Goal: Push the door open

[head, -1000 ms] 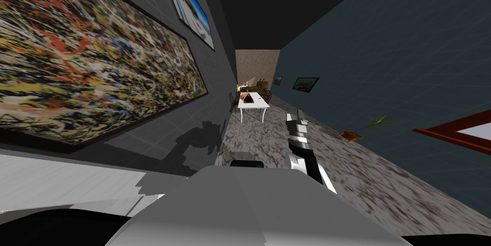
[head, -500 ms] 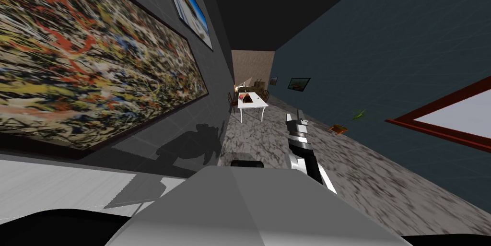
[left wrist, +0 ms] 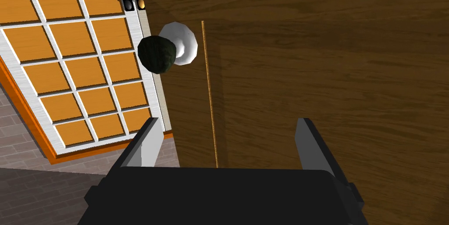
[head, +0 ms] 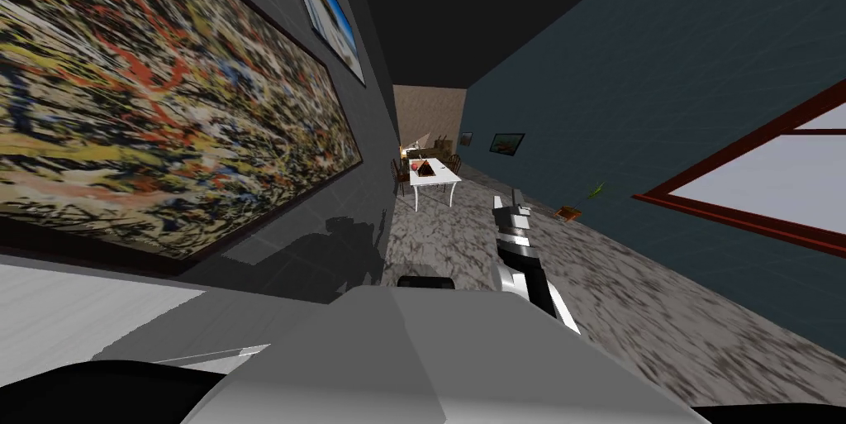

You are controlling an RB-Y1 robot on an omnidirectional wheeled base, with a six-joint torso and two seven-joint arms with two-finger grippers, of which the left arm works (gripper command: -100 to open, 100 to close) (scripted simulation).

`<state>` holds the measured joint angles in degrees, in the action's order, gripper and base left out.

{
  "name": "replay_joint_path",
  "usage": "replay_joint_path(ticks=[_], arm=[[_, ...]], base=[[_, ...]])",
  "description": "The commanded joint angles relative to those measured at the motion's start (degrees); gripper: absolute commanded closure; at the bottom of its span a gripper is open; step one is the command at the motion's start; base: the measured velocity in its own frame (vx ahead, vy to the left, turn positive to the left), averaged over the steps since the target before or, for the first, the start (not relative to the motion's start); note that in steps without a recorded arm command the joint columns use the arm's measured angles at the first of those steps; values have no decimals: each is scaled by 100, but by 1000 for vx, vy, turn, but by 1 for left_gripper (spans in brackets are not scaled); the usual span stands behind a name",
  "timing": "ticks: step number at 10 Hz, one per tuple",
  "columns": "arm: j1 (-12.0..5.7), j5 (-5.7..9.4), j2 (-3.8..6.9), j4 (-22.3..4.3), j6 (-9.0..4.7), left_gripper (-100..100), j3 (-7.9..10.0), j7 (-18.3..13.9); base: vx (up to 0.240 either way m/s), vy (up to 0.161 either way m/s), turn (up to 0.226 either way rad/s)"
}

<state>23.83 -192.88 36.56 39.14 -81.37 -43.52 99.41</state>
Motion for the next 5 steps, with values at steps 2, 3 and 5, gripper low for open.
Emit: replay_joint_path(ticks=[2, 3, 5], arm=[[9, -169, 43, 18, -37, -100, -29, 38], [5, -196, 51, 16, -41, -100, -33, 44], [-4, -263, 70, 9, -51, -100, -45, 59]], base=[[-90, 221, -119], [-120, 216, -135], [-118, 226, -71]])
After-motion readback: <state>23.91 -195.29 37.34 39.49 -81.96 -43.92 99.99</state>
